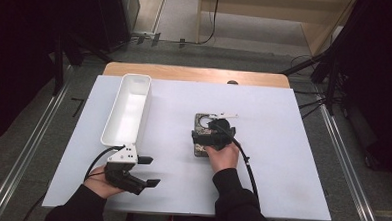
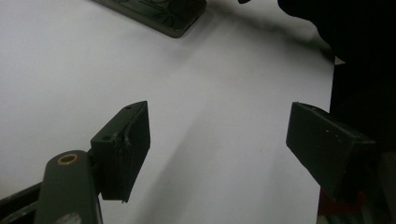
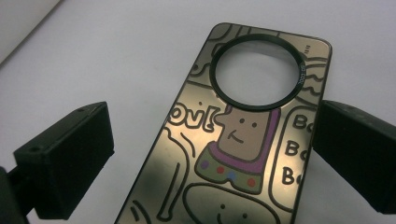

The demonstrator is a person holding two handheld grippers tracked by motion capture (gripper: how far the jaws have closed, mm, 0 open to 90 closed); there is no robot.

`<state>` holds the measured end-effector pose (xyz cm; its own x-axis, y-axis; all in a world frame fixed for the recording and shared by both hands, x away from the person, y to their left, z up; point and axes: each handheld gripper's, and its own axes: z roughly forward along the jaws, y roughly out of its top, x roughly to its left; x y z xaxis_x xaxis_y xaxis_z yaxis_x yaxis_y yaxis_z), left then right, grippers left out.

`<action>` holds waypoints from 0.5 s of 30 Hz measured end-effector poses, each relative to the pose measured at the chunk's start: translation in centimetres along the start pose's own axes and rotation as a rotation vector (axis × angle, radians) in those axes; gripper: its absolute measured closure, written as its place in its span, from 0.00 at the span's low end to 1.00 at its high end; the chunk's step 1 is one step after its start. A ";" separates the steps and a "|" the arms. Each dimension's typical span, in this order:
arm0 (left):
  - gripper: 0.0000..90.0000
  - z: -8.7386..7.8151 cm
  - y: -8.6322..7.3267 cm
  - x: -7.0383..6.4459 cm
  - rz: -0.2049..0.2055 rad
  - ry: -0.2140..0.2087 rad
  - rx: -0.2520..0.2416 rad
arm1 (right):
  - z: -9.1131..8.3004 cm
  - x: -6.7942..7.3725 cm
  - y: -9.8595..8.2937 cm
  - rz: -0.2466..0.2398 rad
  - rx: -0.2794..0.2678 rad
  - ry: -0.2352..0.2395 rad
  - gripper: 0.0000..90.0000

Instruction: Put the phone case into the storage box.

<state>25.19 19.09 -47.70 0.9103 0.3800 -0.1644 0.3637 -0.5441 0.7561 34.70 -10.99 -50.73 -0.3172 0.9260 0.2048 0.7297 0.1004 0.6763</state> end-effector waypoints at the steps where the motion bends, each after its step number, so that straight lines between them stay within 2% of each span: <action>1: 0.24 0.0 0.0 0.0 0.002 0.000 -0.001 | 0.1 0.0 0.0 0.003 0.002 0.006 0.00; 8: 0.24 0.0 0.0 0.0 0.001 0.001 0.000 | 0.4 0.1 -0.2 -0.015 0.006 -0.021 0.00; 15: 0.24 0.0 0.0 0.0 0.002 0.000 0.001 | 0.8 -0.1 -0.5 -0.002 0.024 -0.040 0.00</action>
<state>25.22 19.08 -47.71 0.9107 0.3795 -0.1629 0.3625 -0.5457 0.7555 34.86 -10.82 -51.63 -0.2942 0.9396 0.1749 0.7436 0.1101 0.6595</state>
